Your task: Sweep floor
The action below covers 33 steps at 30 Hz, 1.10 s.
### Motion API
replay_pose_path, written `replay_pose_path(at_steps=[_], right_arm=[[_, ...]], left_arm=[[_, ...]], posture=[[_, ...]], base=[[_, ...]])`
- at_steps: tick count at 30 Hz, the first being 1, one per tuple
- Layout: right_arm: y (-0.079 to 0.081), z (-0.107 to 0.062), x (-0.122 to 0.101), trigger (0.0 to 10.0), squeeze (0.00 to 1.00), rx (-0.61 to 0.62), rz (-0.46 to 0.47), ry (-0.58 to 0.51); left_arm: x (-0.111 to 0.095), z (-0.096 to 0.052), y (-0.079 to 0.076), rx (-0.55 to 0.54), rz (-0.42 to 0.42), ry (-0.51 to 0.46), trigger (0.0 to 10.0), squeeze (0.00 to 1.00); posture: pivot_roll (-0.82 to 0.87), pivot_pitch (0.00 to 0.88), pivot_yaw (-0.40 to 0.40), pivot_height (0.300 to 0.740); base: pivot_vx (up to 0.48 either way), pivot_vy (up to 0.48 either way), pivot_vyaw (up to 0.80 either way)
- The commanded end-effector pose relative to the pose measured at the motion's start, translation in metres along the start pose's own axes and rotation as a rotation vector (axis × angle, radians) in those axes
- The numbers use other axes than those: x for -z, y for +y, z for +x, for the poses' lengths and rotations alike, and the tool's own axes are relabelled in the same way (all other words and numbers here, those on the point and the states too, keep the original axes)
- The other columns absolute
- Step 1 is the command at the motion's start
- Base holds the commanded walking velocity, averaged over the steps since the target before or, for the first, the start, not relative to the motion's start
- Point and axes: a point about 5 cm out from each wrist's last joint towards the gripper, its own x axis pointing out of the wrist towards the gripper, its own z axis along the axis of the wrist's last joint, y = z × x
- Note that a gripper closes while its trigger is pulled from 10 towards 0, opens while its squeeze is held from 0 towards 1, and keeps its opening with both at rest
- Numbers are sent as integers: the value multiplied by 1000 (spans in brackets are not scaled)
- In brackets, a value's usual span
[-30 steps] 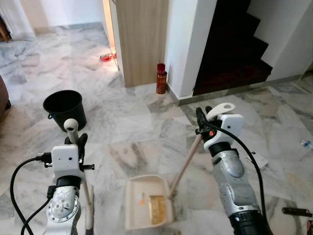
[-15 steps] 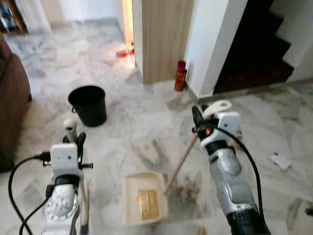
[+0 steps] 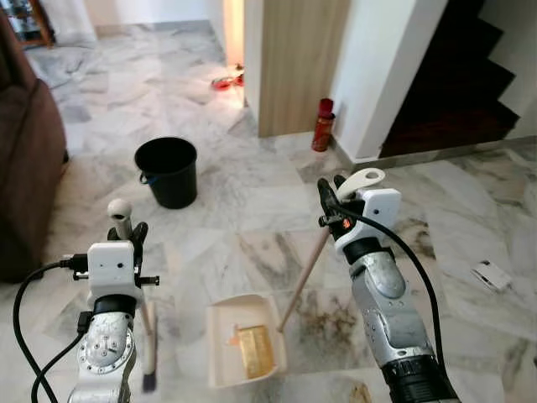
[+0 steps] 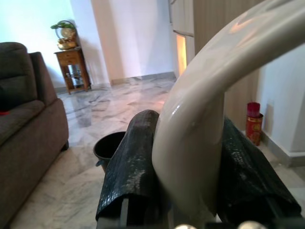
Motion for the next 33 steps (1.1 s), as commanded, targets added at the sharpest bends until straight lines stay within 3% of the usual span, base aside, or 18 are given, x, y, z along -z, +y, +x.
replay_pose_path(at_steps=[1,6,11,33], right_arm=[[2,1,-11,10000,0,-12,33,-46],[5,2,-11,10000,0,-25,44,-44],[13,2,-12,10000,0,-83,49,-53],[21,0,-12,10000,0,-133,91,-42]], left_arm=[[-11,1,1,-4,10,-50,10000,0],[-11,1,3,-11,19,-46,10000,0],[-10,0,4,-19,23,-43,10000,0],[-7,-6,3,-22,32,-35,10000,0]], posture=[[37,92,-10,740],[42,95,-10,740],[44,96,-10,740],[45,63,-14,740]], base=[[289,0,0],[0,0,0],[280,0,675],[316,0,0]])
